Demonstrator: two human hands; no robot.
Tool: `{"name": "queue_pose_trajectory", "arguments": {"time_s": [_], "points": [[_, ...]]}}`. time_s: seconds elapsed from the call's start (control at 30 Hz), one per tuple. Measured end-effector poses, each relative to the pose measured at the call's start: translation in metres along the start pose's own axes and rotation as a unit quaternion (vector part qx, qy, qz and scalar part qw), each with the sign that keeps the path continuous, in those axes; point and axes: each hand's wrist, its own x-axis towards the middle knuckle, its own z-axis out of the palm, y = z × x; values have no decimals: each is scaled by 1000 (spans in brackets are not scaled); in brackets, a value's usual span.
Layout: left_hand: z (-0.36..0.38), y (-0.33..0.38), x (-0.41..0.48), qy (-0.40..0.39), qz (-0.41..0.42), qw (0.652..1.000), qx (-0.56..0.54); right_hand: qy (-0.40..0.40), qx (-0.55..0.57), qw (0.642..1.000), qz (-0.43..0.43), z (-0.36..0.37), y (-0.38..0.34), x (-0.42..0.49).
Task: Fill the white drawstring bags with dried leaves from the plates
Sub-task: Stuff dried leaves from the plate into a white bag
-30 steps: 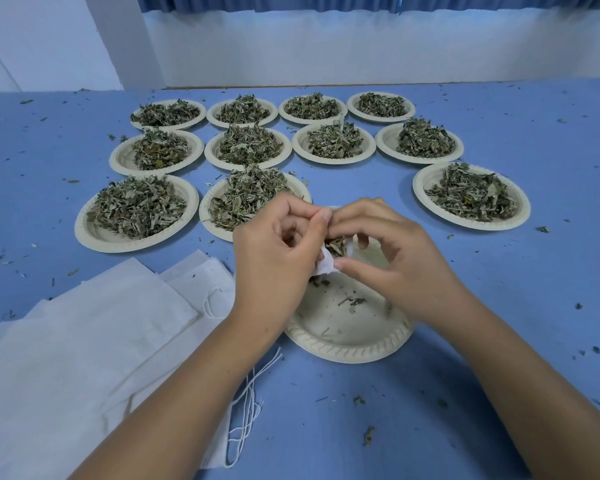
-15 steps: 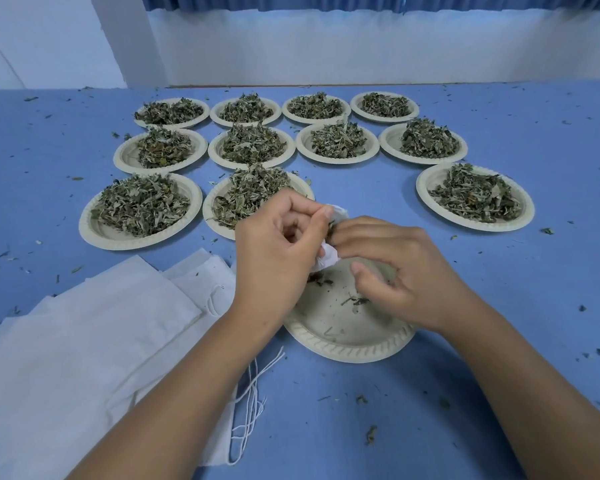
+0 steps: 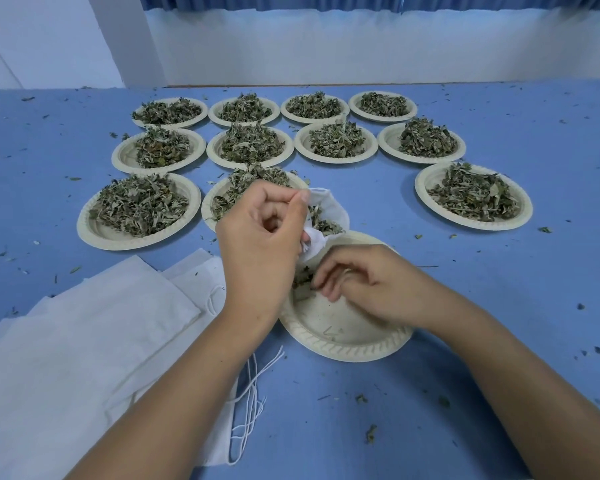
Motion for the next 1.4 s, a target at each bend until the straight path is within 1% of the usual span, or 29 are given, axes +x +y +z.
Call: {"name": "queue_pose_trajectory", "arguments": {"time_s": [0.03,0.07,0.1,0.13,0.2,0.23,0.3,0.37,0.5,0.6,0.7,0.8,0.9,1.07,1.23,1.4], "points": [[0,0,0,0,0,1000,1,41,21,999,-8,1,1,2],[0,0,1,1,1,1000,1,85,20,996,-18,1,2,4],[0,0,1,1,0,1000,0,117,-12,993,-25,1,4,5],[0,0,1,2,-1,1000,-1,128,-57,990,-23,0,6,6],[0,-1,2,3,-4,1000,-4,93,-131,987,5,3,8,8],[0,-1,2,3,-5,1000,-5,66,-142,988,11,6,7,9],[0,-2,2,4,-4,1000,-7,32,-139,990,-18,16,3,11],[0,-2,2,5,-5,1000,-9,16,-149,987,-53,25,-1,13],[0,-1,3,5,-2,1000,-12,-13,-168,982,-83,30,-6,15],[0,-2,3,5,-4,1000,-15,-21,-152,984,-93,30,-8,14],[0,-2,3,5,-7,1000,-17,-21,-140,985,-94,30,-8,15],[0,-2,3,5,-8,1000,-19,-13,-160,981,-109,31,-8,13],[0,-3,3,3,-9,1000,-20,10,-175,978,-111,35,-9,11],[0,-3,3,4,-5,1000,-17,55,-195,975,-91,38,-9,12],[0,-3,3,2,-2,1000,-8,98,-167,980,-54,36,-9,12],[-1,-2,3,3,-2,1000,-5,110,-105,988,-35,34,-8,7]]}}
